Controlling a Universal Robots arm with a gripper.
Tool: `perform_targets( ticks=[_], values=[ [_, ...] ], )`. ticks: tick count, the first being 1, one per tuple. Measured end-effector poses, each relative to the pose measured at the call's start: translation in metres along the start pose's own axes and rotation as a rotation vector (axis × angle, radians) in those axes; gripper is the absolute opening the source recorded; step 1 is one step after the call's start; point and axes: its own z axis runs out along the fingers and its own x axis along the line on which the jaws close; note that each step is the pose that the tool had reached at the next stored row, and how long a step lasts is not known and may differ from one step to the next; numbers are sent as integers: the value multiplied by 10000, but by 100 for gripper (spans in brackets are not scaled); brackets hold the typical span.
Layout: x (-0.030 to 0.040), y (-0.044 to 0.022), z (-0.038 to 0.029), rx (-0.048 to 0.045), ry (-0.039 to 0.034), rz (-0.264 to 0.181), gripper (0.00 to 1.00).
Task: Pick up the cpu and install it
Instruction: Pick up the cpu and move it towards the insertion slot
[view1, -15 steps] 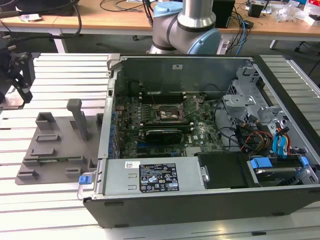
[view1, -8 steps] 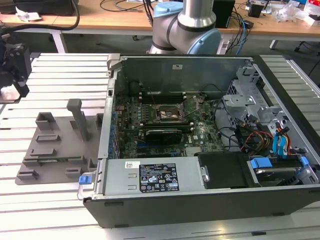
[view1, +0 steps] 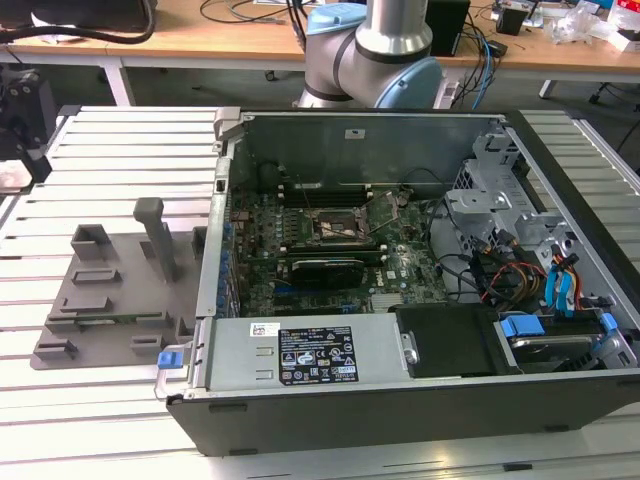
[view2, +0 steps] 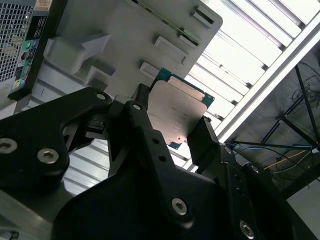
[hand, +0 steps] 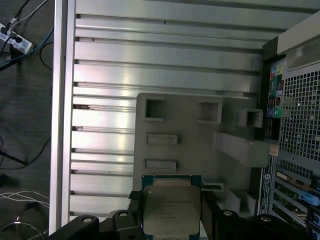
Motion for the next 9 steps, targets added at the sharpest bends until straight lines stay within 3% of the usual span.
perform_targets(
  ticks=[4, 9],
  values=[
    [-2, -3, -61, 0, 0, 0, 55],
    [-6, -9, -197, -1, 0, -1, 55]
  ],
)
